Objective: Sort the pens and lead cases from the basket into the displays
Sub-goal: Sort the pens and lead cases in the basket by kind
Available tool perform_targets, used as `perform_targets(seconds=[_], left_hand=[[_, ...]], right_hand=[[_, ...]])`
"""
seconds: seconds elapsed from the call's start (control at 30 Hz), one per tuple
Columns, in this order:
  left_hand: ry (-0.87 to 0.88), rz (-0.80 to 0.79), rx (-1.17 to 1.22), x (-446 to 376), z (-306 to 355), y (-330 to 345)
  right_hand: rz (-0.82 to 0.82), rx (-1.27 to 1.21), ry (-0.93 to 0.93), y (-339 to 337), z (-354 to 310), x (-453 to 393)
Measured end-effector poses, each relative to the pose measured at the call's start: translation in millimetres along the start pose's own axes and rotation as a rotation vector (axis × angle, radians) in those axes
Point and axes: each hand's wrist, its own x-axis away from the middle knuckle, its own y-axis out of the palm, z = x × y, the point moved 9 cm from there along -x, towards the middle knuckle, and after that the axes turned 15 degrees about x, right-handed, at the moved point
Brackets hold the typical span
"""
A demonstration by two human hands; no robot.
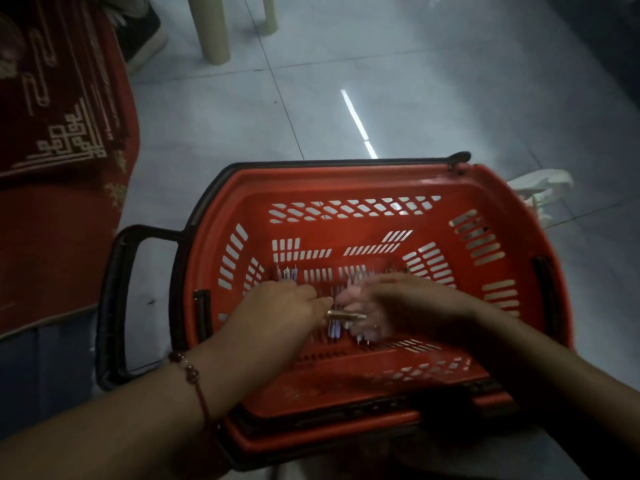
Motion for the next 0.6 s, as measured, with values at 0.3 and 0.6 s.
perform_targets(seconds=[0.3, 0.6], left_hand=[[0.136, 0.134, -0.027, 0, 38, -21], [0.038, 0.183, -0.056, 5, 31, -26]], right_hand=[[0.373, 0.535, -0.117, 2, 4, 80], [0.673, 0.794, 0.201, -73, 43, 122]])
